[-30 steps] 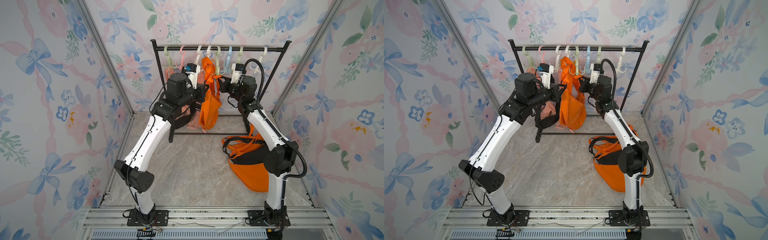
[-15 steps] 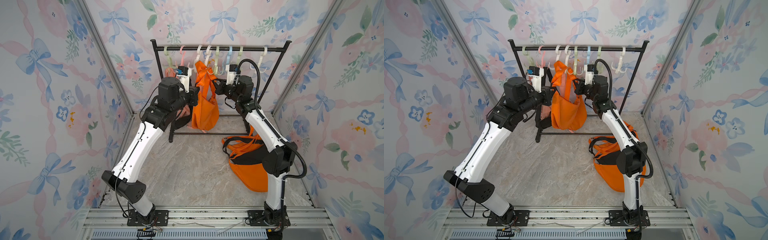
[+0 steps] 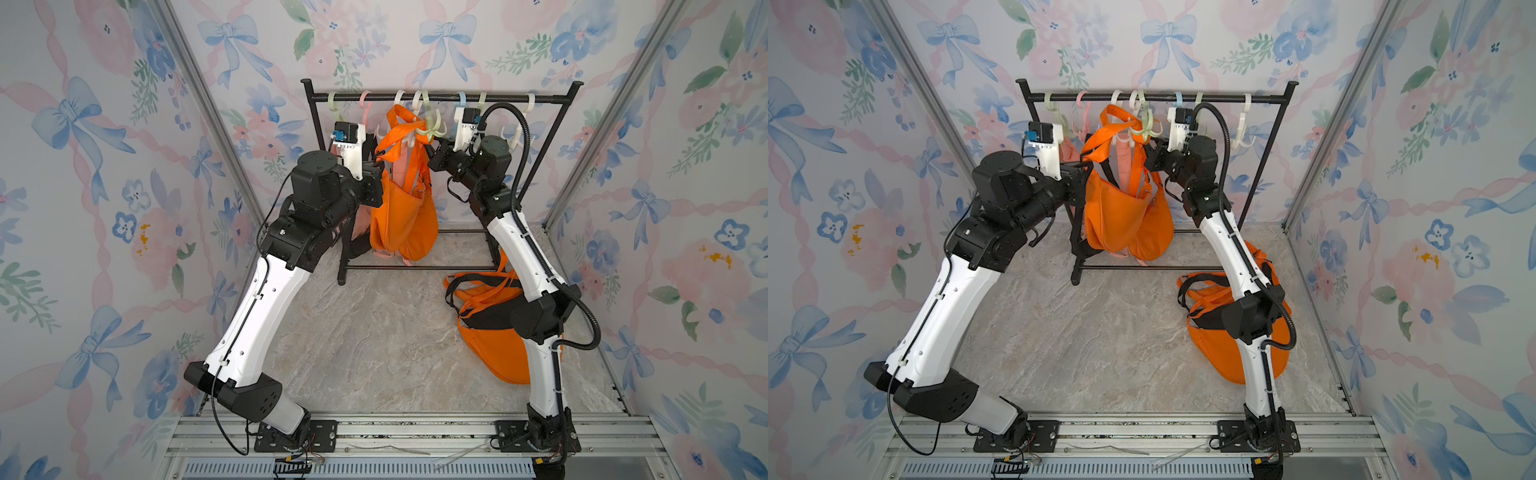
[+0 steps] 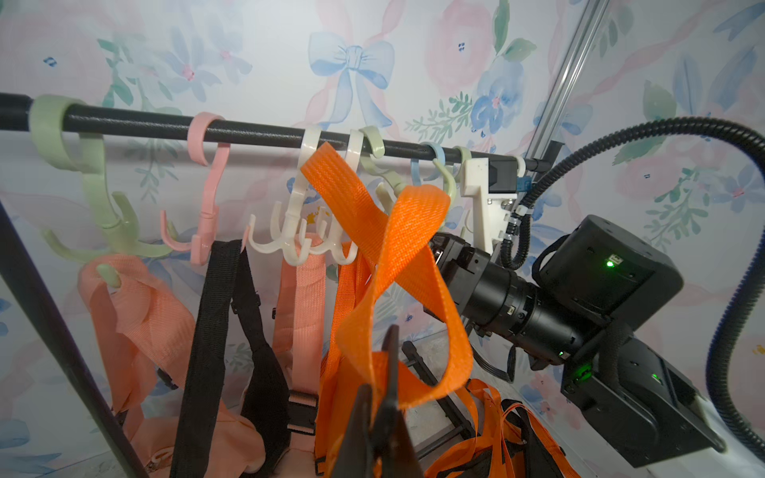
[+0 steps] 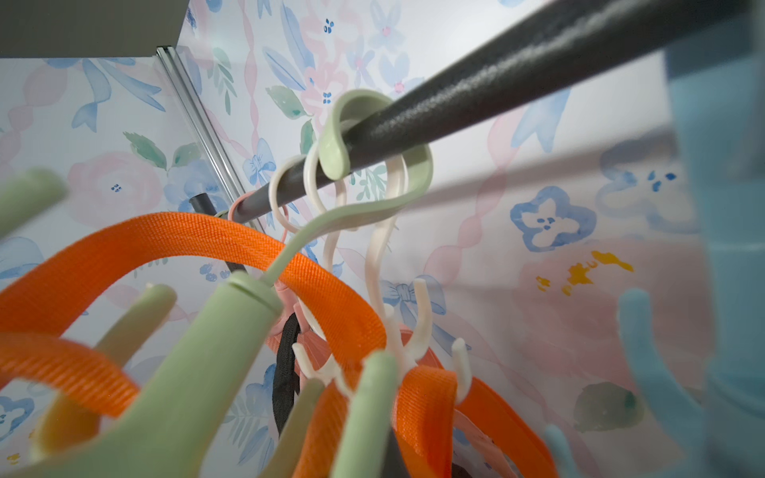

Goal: Take the bag off the hook
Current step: Pick up the bag from the hook.

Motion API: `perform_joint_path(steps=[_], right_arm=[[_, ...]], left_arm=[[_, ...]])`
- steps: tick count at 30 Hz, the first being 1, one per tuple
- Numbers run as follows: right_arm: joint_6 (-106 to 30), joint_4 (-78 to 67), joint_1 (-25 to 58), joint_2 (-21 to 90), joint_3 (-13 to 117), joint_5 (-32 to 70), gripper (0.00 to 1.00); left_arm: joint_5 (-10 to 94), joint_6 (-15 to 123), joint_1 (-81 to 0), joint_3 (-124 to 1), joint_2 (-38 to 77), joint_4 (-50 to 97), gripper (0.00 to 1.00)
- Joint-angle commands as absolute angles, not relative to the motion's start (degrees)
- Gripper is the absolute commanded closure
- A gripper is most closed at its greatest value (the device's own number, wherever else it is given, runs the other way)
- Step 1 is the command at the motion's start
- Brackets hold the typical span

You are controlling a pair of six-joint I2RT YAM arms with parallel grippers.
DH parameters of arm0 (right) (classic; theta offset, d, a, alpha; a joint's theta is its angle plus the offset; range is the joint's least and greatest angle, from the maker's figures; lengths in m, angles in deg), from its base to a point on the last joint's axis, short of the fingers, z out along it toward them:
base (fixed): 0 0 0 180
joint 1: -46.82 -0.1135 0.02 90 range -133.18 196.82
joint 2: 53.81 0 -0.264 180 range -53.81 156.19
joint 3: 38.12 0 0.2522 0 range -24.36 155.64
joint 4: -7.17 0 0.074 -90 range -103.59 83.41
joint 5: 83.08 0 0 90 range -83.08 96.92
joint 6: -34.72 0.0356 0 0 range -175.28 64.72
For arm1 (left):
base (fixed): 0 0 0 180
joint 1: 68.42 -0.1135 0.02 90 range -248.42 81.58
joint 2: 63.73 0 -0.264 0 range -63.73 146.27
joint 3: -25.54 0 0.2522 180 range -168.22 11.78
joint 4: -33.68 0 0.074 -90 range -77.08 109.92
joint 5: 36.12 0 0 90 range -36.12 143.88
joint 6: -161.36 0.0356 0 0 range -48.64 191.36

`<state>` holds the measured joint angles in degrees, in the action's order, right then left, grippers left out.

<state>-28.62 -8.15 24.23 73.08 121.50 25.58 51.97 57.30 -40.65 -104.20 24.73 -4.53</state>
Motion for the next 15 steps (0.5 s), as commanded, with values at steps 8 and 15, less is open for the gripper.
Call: perform_joint_path(steps=[8, 15], right_arm=[[-22.5, 0.5, 28.0, 64.7, 103.4, 21.0, 1.0], [-21.1, 2.1, 29.4, 62.8, 98.2, 20.8, 1.0]], left_arm=[[49.3, 58.8, -40.8, -108.8, 30.7, -3.6, 1.0], [54.1, 63.6, -40.8, -123.2, 43.0, -4.9, 1.0]])
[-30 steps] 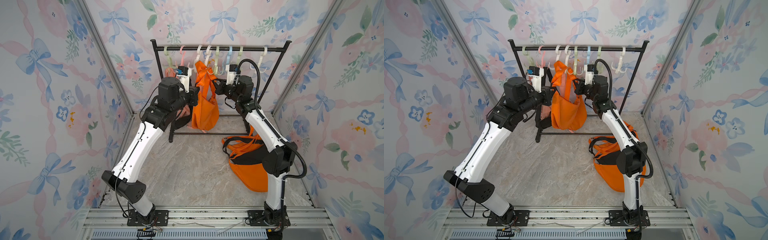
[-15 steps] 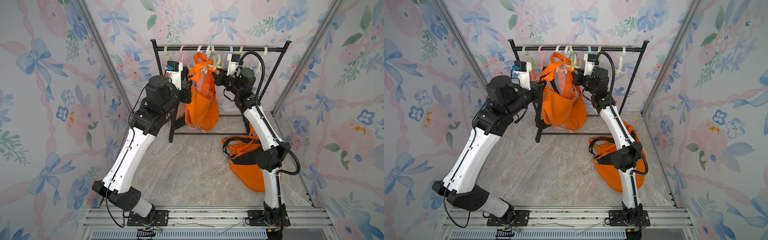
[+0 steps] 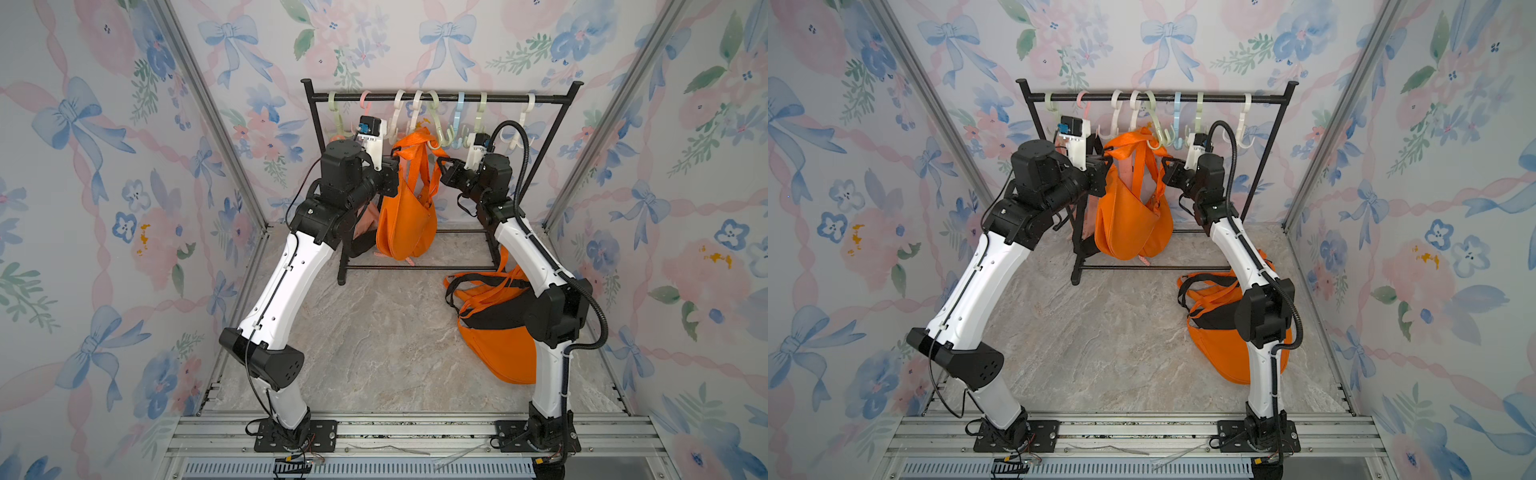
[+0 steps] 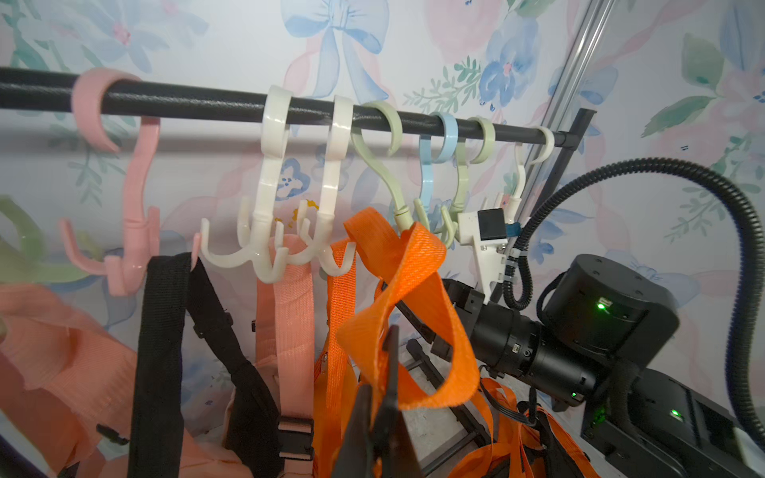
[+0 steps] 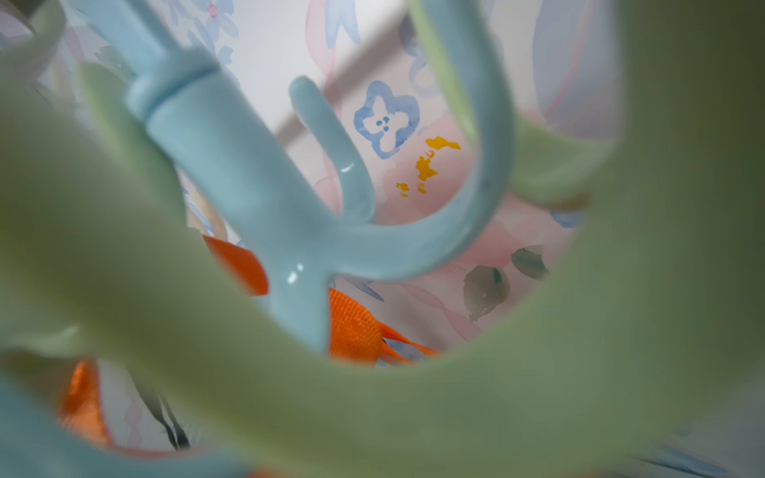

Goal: Take the bag off the hook
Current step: Pick up the bag from the hook.

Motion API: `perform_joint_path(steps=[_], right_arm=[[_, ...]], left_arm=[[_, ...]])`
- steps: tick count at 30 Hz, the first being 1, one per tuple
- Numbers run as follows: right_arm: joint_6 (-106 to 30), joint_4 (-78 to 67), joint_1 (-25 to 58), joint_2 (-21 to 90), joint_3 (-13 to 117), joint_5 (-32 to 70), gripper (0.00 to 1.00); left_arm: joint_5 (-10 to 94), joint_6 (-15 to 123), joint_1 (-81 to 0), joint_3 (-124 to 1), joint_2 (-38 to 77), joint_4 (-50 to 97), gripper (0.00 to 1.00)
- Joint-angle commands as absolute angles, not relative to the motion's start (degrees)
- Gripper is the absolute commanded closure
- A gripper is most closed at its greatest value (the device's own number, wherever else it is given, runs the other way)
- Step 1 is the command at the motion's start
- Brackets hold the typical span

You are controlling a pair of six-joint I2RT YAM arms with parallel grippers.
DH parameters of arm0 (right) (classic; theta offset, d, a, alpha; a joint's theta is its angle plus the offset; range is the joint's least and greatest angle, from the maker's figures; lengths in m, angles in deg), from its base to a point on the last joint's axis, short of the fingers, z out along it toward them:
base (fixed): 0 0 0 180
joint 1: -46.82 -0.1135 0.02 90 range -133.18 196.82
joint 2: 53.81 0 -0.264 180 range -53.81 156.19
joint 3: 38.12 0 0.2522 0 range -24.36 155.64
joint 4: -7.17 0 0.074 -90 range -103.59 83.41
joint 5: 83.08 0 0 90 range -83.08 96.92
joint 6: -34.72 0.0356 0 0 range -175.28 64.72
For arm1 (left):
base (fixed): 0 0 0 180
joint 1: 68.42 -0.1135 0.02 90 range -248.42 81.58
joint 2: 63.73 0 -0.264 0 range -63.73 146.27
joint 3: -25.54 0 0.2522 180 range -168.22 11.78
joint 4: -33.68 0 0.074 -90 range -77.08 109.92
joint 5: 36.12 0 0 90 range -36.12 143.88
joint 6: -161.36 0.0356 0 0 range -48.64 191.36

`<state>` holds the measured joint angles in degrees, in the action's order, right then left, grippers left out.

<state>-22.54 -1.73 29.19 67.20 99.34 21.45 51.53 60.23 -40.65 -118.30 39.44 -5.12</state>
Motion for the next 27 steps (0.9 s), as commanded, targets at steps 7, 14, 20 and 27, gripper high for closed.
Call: perform_joint_path(steps=[7, 14, 20, 27], right_arm=[[-20.5, 3.1, 29.3, 61.9, 96.9, 22.0, 1.0], [-18.2, 2.7, 27.7, 64.5, 102.0, 23.4, 1.0], [-22.6, -1.1, 26.1, 65.5, 104.2, 22.9, 1.0], [-23.4, -1.7, 26.5, 64.5, 101.1, 21.1, 1.0]], left_arm=[[58.4, 66.7, -40.8, -135.6, 52.3, -6.2, 1.0], [60.6, 68.2, -40.7, -137.1, 53.0, -6.2, 1.0], [61.9, 69.4, -41.5, -136.2, 49.8, -6.1, 1.0], [64.6, 70.3, -43.9, -134.9, 46.6, -6.1, 1.0]])
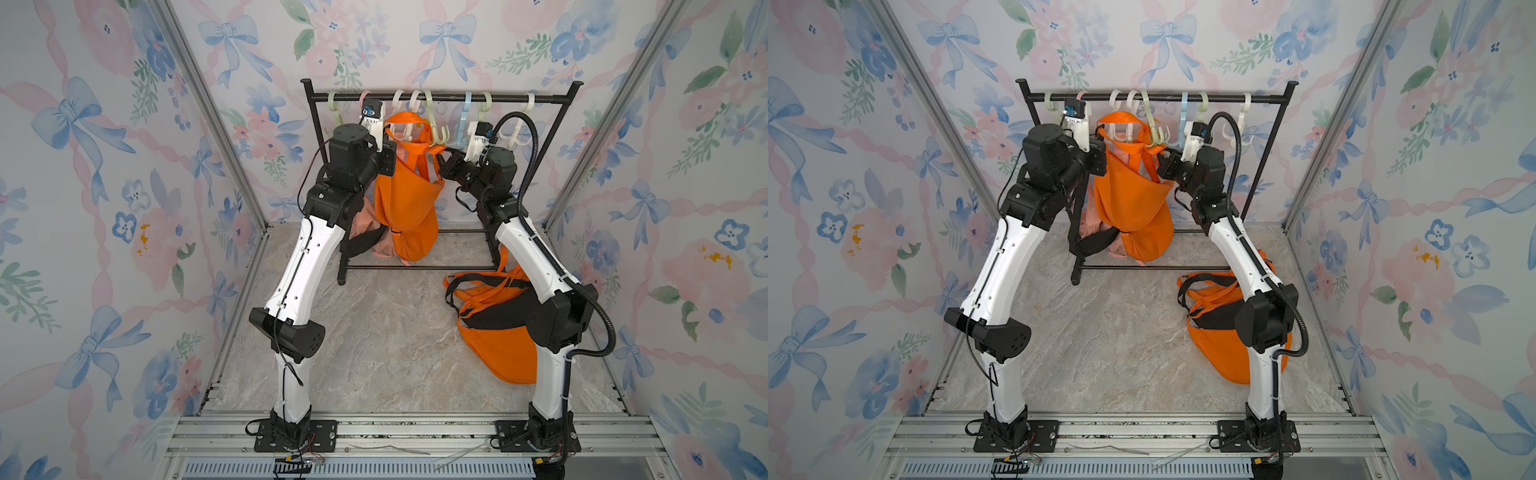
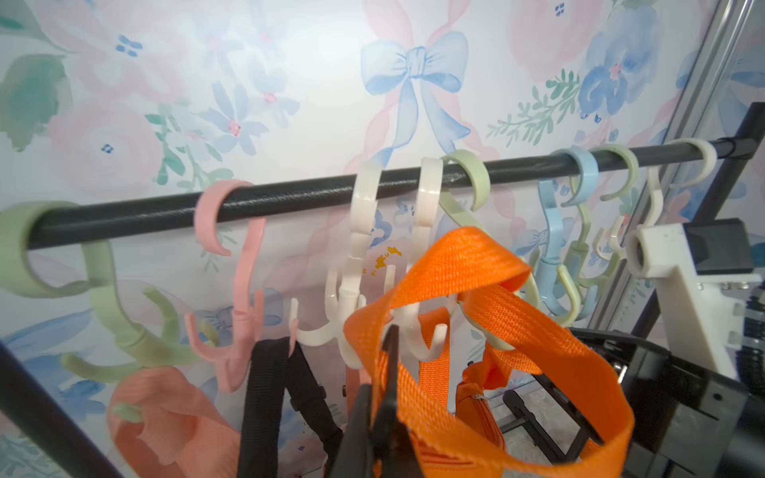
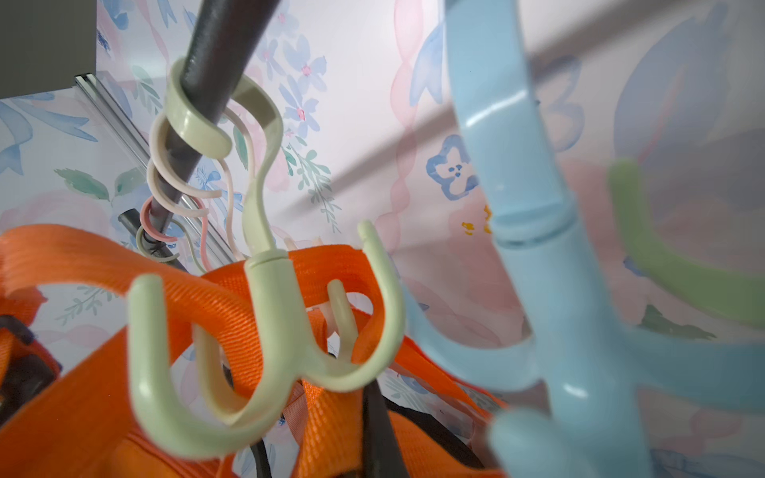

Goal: Take the bag off the hook
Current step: Pick up the bag from the hook.

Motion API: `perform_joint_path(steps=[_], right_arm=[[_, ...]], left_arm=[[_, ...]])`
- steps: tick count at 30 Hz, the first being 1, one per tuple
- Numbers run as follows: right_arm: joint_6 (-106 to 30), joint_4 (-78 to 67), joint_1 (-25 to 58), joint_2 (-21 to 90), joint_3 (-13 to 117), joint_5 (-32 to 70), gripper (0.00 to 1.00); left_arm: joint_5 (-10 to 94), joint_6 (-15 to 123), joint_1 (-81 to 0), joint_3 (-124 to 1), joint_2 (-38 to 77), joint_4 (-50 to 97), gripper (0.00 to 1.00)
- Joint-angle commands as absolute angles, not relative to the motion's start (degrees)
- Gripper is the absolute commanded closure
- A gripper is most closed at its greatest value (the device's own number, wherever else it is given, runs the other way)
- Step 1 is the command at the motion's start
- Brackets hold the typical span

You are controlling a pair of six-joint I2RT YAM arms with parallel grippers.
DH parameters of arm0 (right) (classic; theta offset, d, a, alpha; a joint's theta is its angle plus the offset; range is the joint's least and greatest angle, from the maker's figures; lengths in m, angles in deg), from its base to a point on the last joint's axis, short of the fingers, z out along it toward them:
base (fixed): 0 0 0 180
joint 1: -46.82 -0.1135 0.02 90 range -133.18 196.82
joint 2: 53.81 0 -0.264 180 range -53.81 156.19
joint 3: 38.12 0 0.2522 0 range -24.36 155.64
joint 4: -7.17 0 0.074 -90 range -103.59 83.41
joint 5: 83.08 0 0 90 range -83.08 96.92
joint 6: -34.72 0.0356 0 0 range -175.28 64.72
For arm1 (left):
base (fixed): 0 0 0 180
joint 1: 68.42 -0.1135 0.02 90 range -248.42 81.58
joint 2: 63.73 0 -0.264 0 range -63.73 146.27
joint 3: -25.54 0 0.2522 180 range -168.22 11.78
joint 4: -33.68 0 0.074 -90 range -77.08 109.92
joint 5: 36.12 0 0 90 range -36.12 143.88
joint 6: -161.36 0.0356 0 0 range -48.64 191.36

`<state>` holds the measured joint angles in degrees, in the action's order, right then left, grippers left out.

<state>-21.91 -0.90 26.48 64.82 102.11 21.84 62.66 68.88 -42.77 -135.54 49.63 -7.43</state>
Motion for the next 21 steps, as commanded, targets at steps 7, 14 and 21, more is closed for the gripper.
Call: perform_joint_path(steps=[7, 14, 21], right_arm=[[-23.7, -0.5, 28.2, 61.2, 93.3, 18.6, 1.0], [-25.0, 0.9, 29.1, 58.2, 87.7, 17.3, 1.0], [-23.5, 1.6, 30.0, 59.6, 90.3, 17.4, 1.0]], left_arm=[[65.2, 70.4, -44.5, -132.9, 44.7, -6.2, 1.0], [64.5, 70.3, -44.5, -132.1, 44.9, -6.2, 1.0], [64.1, 71.3, -41.6, -136.6, 49.3, -6.2, 1.0]])
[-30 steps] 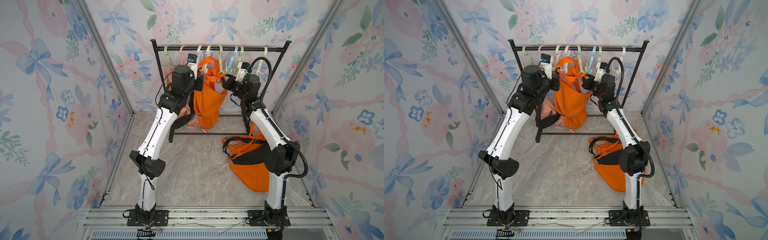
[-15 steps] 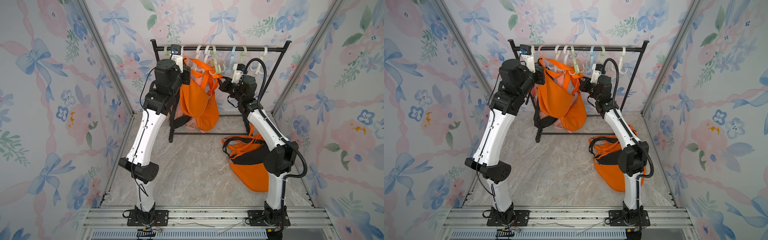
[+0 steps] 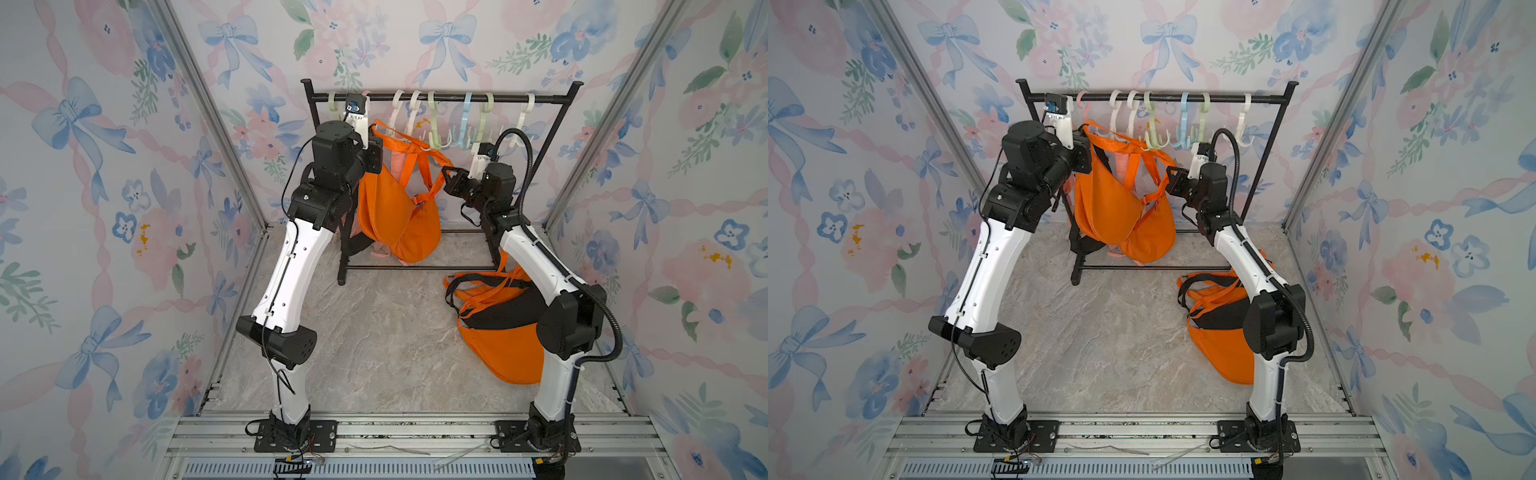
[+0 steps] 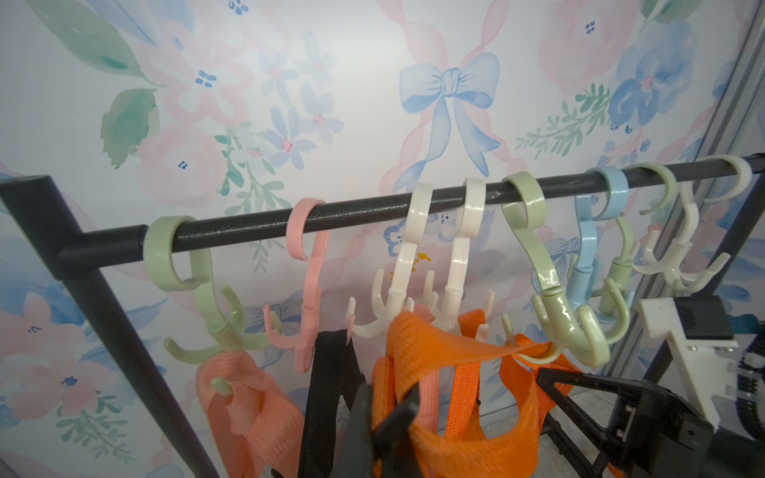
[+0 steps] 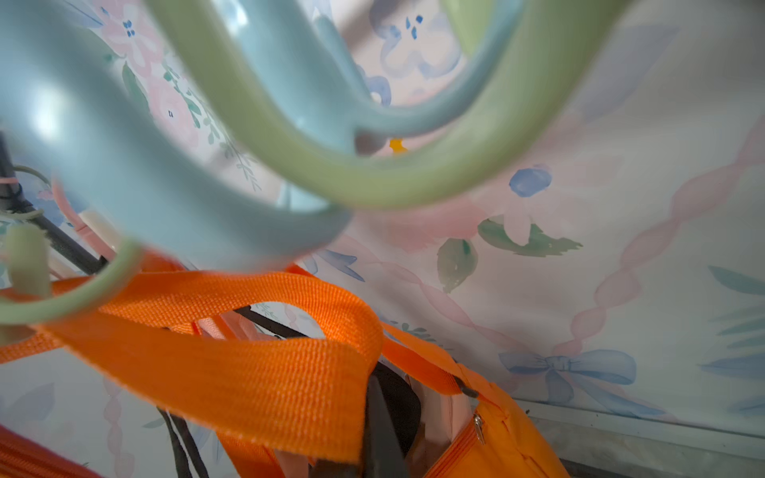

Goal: Take the bag off the hook
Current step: Pick up the bag from the hook.

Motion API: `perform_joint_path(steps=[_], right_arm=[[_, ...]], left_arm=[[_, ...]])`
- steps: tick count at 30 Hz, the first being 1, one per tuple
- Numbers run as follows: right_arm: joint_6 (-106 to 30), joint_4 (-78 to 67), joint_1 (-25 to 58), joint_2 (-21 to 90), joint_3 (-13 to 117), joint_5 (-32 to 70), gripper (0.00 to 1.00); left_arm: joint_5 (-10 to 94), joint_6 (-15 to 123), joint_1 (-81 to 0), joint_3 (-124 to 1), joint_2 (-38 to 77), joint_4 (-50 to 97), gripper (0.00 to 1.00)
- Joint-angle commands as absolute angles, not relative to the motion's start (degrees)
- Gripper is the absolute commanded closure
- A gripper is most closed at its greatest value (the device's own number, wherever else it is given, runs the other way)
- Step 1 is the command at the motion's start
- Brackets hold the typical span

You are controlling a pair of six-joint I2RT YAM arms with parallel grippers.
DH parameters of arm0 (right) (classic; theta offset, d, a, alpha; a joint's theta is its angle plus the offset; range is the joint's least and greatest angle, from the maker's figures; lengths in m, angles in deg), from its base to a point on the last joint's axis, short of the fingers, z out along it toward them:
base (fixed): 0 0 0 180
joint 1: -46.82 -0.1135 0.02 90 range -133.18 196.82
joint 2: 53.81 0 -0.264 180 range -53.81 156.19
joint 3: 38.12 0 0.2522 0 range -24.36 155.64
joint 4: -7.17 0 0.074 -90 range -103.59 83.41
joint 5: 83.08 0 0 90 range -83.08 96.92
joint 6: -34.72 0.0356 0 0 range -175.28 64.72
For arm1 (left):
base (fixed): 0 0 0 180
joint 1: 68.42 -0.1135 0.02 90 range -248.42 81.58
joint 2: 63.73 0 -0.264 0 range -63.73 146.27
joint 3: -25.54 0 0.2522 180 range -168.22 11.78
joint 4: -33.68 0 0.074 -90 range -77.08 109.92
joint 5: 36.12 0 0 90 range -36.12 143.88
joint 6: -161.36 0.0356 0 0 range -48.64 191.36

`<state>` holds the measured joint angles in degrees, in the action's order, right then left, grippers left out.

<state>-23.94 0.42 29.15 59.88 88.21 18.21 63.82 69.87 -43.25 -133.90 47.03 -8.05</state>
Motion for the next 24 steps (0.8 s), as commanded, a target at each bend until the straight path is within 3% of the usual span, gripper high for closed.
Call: perform_joint_path(steps=[1, 16, 24], right_arm=[[-23.3, 1.3, 29.9, 60.4, 91.7, 17.5, 1.0], [-19.9, -6.4, 30.1, 76.4, 117.9, 19.8, 1.0], [-17.0, -6.6, 31.4, 77.4, 116.0, 20.4, 1.0]], left_arm=[[64.6, 72.1, -40.8, -137.7, 50.1, -6.1, 1.0], [71.1, 76.3, -37.6, -140.5, 54.7, 0.3, 1.0], [72.0, 77.7, -37.6, -140.6, 53.7, 7.7, 1.0]])
